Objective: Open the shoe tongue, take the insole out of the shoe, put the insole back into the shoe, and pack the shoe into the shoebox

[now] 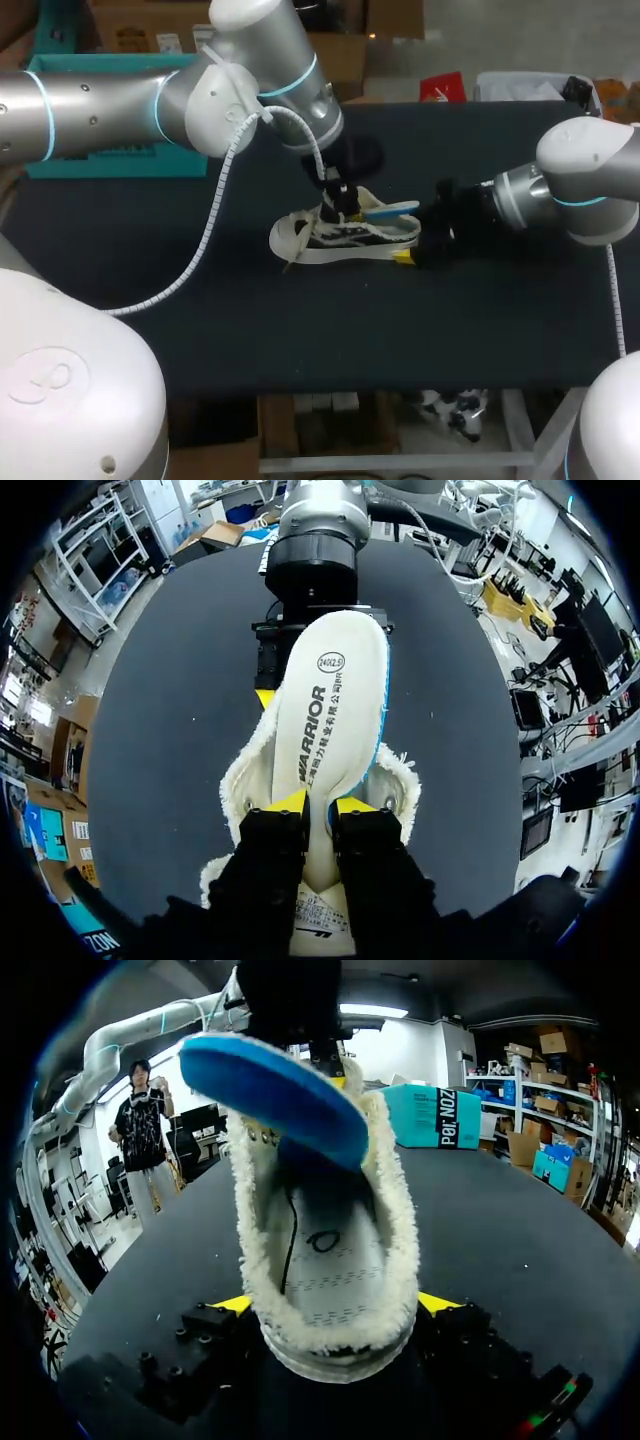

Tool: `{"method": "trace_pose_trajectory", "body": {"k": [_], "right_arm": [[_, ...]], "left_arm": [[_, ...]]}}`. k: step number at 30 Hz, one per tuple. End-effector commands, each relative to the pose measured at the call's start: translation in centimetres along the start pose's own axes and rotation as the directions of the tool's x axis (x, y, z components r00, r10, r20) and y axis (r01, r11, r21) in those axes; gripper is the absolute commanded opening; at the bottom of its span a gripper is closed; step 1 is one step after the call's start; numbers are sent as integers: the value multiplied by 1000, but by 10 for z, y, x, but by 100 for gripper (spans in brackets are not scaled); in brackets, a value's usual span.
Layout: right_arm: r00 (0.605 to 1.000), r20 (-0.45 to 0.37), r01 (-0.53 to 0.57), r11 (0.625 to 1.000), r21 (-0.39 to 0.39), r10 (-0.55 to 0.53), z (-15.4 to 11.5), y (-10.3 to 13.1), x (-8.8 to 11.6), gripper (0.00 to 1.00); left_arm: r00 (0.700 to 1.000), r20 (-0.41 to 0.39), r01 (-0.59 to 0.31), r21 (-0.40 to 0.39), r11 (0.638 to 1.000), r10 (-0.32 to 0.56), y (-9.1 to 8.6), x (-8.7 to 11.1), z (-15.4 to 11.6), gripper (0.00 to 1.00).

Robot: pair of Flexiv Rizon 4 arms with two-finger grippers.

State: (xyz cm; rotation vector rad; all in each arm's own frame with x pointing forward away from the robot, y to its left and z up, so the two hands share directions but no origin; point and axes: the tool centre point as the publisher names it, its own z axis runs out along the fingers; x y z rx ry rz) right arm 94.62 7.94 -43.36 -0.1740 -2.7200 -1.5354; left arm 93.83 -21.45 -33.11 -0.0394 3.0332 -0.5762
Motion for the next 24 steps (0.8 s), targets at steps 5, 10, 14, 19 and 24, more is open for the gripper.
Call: {"method": "trace_pose_trajectory", "body": {"k": [5, 10, 14, 19, 24], "right_arm": [[1000, -1, -1, 1000, -3, 1, 6, -8, 0, 0], [1000, -1, -1, 1000, -3, 1, 6, -8, 0, 0], [1000, -1, -1, 1000, -3, 1, 6, -8, 0, 0], [1000, -1, -1, 1000, -3, 1, 6, -8, 0, 0], [1000, -1, -1, 1000, -3, 1, 6, -8, 0, 0]], "left_arm": [[1000, 0, 5, -7, 1000, -5, -3, 7, -6, 0], [1000, 12, 25, -7, 1000, -25, -6, 7, -10, 66], [999, 39, 32, 1, 999, -32, -10, 10, -17, 84], [996, 84, 43, 5, 999, -43, -19, 18, -22, 86], [990, 141, 30, -6, 1000, -29, -32, 30, -19, 79]]}}
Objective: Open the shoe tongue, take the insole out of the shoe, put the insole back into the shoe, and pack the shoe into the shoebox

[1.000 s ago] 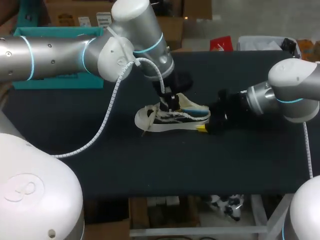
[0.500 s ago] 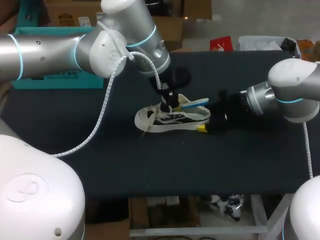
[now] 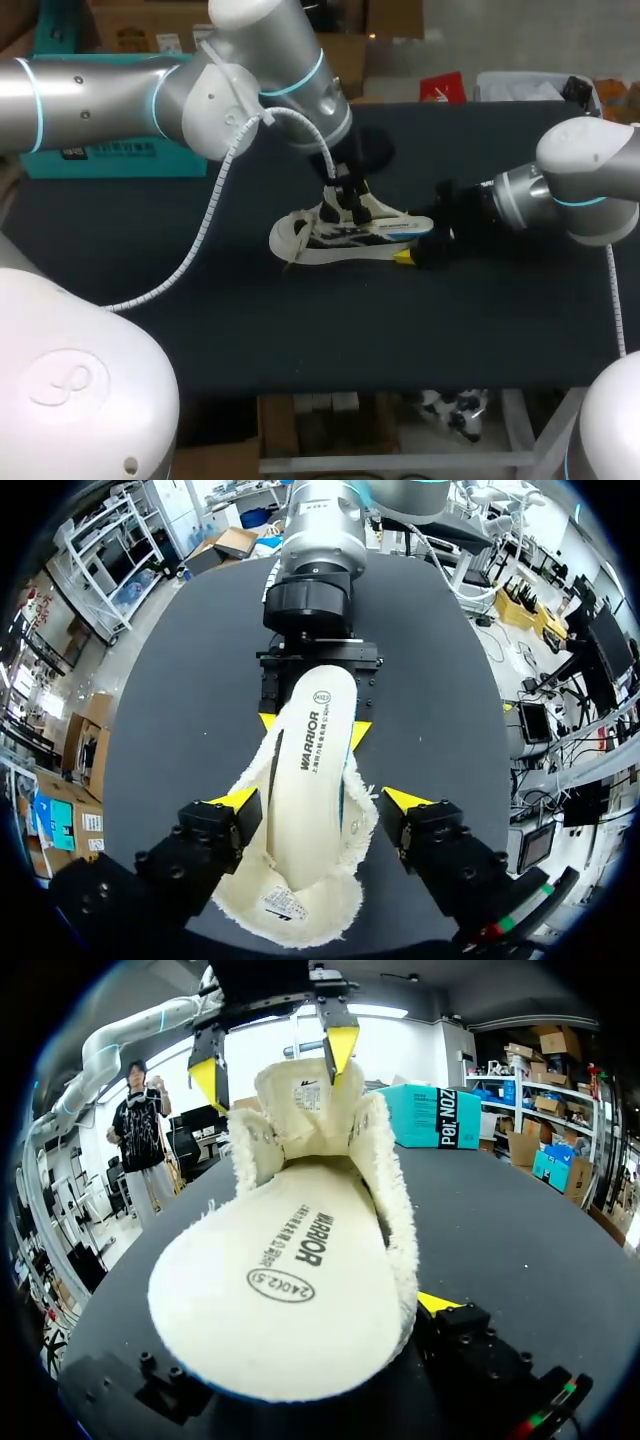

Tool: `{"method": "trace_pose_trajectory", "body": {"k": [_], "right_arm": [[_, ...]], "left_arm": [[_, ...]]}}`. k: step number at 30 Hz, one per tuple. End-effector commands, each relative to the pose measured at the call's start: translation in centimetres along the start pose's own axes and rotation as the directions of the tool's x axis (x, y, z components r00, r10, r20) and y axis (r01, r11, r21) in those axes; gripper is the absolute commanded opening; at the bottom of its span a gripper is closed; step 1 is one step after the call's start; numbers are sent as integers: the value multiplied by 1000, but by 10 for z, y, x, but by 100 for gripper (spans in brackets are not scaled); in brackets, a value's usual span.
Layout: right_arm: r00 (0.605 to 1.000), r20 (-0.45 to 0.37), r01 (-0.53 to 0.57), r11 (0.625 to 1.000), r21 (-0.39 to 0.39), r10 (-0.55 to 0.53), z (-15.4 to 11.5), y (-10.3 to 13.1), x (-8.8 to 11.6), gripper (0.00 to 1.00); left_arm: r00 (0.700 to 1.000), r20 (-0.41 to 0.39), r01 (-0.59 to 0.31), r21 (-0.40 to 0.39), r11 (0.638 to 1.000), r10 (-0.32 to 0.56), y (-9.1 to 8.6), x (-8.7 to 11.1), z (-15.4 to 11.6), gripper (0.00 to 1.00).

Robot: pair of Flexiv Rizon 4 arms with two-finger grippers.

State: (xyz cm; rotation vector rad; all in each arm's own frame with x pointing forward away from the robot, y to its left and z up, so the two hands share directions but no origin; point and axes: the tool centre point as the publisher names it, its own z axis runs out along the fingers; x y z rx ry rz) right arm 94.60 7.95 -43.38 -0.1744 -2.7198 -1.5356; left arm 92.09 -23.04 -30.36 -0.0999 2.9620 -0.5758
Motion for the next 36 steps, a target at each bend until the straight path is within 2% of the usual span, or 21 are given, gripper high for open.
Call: {"method": "trace_pose_trajectory", "body": {"k": [1, 8, 12, 27, 36], "right_arm": [[1000, -1, -1, 1000, -3, 1, 5, -8, 0, 0], [1000, -1, -1, 1000, -3, 1, 5, -8, 0, 0], [1000, -1, -1, 1000, -3, 1, 5, -8, 0, 0], [1000, -1, -1, 1000, -3, 1, 5, -8, 0, 0], [1000, -1, -1, 1000, -3, 1, 5, -8, 0, 0]], "left_arm": [[998, 68, -4, -18, 1000, 5, -9, 15, 2, 78], [995, 96, -26, -41, 999, 30, -18, 23, 19, 69], [993, 110, -33, -58, 998, 39, -22, 24, 31, 67], [991, 127, -42, -74, 996, 51, -35, 4, 73, 60], [991, 122, -43, -80, 996, 52, -39, -6, 87, 57]]}}
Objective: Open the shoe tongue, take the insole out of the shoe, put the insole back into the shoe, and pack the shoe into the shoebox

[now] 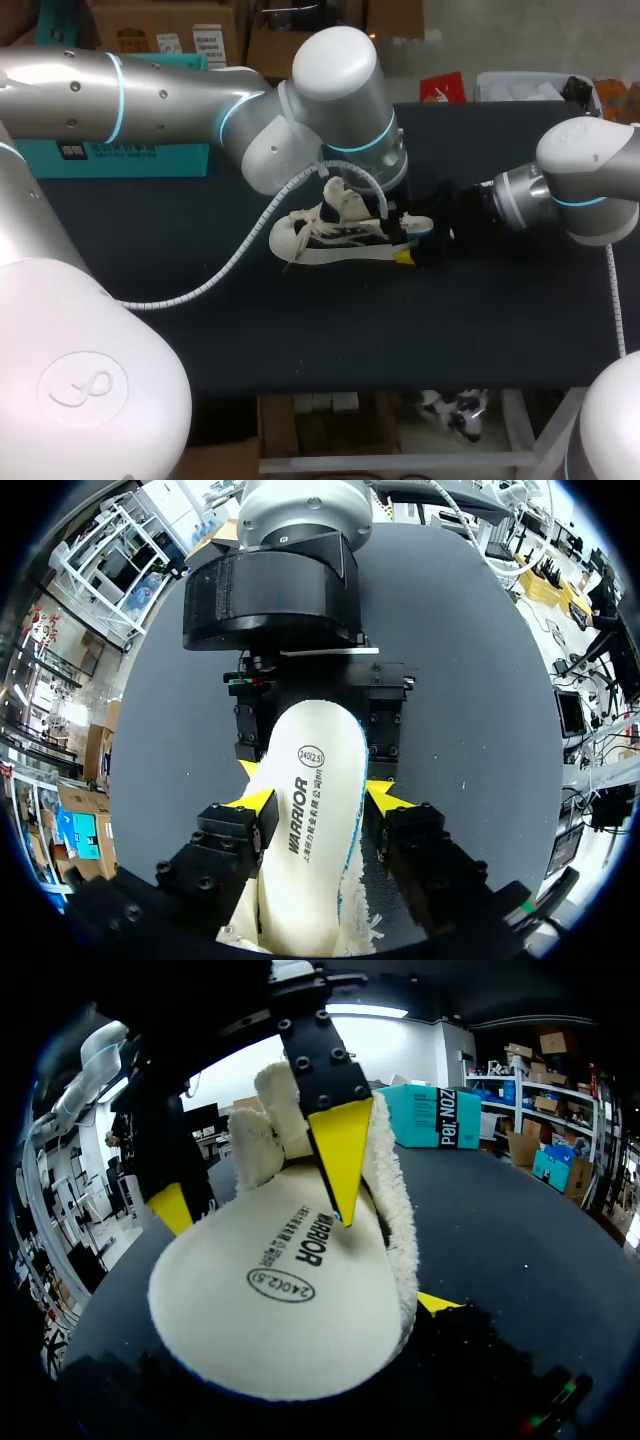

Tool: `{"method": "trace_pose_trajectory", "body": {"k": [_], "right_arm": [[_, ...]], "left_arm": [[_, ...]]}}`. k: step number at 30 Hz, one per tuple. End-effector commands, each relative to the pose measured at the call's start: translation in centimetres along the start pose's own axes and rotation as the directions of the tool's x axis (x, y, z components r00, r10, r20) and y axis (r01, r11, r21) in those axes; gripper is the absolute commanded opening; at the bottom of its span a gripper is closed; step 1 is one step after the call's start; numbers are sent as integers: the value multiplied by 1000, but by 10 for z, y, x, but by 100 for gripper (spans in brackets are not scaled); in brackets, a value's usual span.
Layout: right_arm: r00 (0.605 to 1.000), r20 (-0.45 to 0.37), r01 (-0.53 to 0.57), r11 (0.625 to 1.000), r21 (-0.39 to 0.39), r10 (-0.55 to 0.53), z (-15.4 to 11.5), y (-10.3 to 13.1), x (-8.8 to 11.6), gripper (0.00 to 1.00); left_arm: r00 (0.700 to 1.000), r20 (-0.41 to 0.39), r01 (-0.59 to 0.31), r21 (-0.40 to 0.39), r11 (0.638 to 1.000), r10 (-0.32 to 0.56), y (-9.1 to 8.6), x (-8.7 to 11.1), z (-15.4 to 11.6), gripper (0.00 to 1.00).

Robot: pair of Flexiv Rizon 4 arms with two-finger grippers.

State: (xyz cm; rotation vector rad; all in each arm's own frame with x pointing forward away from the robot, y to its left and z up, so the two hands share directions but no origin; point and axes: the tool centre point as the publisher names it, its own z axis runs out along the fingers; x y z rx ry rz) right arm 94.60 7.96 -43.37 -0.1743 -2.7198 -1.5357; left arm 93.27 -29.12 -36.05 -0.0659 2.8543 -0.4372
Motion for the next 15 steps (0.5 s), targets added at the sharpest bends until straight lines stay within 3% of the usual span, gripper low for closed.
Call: {"method": "trace_pose_trajectory", "body": {"k": [1, 6, 15], "right_arm": [[1000, -1, -1, 1000, -2, 1, 5, -8, 0, 0], [1000, -1, -1, 1000, -2, 1, 5, -8, 0, 0], [1000, -1, -1, 1000, -2, 1, 5, -8, 0, 0]], "left_arm": [[1000, -2, 4, -4, 1000, -4, -4, -6, 13, 56], [1000, -3, 12, 1, 1000, -12, -3, -14, 11, 50], [1000, -7, 16, 21, 1000, -16, 2, -20, -1, 47]]}}
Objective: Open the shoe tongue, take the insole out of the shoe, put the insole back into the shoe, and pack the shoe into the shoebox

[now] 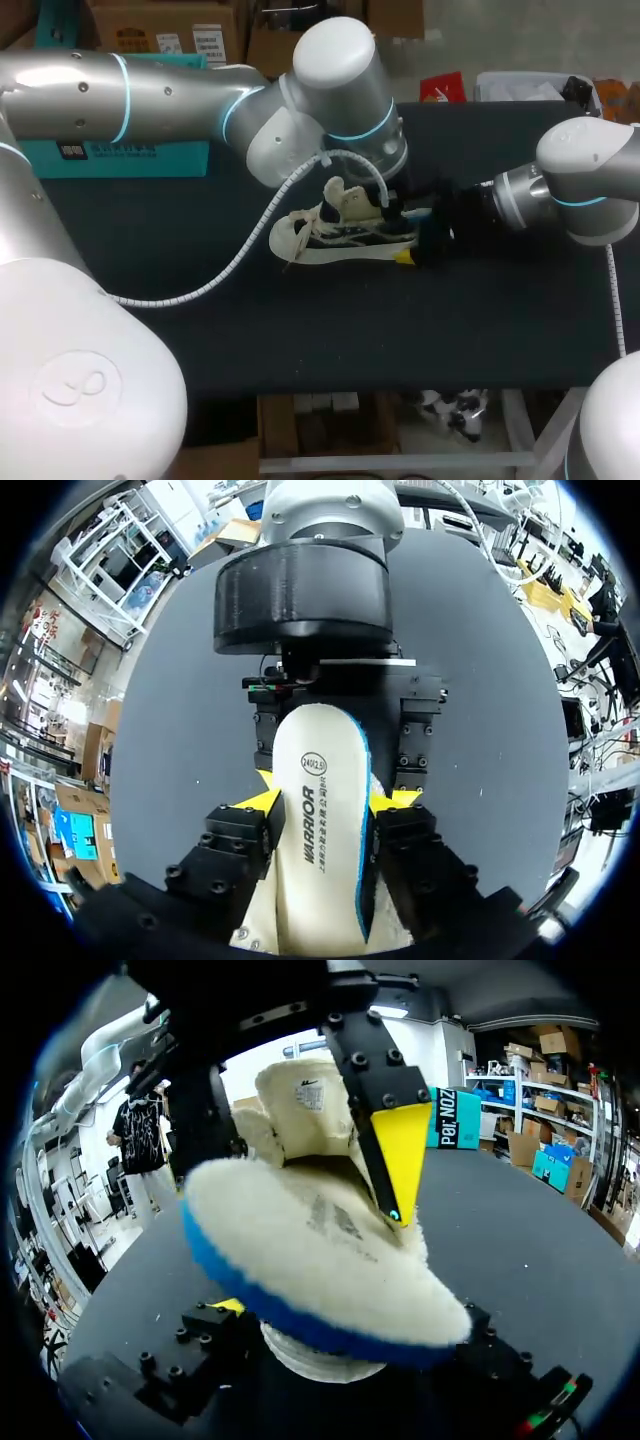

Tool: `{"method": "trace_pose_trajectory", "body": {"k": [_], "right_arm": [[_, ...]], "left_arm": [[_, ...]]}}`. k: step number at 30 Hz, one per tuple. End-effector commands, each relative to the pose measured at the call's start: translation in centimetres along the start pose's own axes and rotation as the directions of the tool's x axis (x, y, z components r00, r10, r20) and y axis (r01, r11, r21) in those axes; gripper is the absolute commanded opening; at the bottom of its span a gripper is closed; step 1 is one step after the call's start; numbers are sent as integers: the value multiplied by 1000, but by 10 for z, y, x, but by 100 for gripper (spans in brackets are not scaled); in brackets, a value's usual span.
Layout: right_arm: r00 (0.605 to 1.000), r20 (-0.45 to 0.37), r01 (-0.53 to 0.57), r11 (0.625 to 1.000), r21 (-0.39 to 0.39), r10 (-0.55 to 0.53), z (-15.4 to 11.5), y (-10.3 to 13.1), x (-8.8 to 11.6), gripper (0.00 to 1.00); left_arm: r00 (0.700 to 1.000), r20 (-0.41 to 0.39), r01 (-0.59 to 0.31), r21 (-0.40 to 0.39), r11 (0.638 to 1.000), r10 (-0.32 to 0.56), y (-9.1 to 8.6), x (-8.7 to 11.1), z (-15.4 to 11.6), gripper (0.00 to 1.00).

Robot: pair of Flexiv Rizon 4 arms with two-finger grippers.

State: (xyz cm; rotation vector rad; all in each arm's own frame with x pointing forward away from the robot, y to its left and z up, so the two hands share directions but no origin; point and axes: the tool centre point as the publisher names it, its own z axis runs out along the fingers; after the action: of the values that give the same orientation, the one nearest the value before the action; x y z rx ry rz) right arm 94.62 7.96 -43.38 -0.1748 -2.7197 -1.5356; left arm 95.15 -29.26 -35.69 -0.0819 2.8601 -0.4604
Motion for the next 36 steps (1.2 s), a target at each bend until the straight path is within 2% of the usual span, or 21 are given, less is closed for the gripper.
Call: {"method": "trace_pose_trajectory", "body": {"k": [1, 5, 7, 8, 10, 11, 18, 25, 36], "right_arm": [[1000, -1, 0, 1000, -2, 0, 5, -8, 0, 0], [1000, -1, 0, 1000, -2, 0, 5, -8, 0, 0], [1000, -1, 0, 1000, -2, 0, 5, -8, 0, 0], [1000, -1, 0, 1000, -2, 0, 5, -8, 0, 0], [1000, -1, 0, 1000, -2, 0, 5, -8, 0, 0], [1000, -1, 0, 1000, -2, 0, 5, -8, 0, 0], [1000, -1, 0, 1000, -2, 0, 5, -8, 0, 0], [1000, -1, 0, 1000, -2, 0, 5, -8, 0, 0], [1000, 0, 1, 1000, 2, -1, 0, -6, -2, 0]], "left_arm": [[1000, 3, 4, 6, 1000, -4, 5, -2, -3, 47], [1000, 6, 9, 1, 1000, -9, 6, -4, -1, 44], [1000, 4, 11, 0, 1000, -11, 6, -4, -1, 38], [1000, 3, 11, 0, 1000, -11, 6, -4, -1, 34], [1000, 2, 10, 2, 1000, -10, 7, -3, -2, 8], [1000, 2, 10, 4, 1000, -10, 7, -2, -3, 0], [1000, 5, 7, 15, 1000, -7, 9, 1, -12, 0], [1000, -5, 17, 71, 997, -17, 7, 1, -35, 0], [998, -54, 42, 204, 978, -31, -19, 6, -86, 0]]}}
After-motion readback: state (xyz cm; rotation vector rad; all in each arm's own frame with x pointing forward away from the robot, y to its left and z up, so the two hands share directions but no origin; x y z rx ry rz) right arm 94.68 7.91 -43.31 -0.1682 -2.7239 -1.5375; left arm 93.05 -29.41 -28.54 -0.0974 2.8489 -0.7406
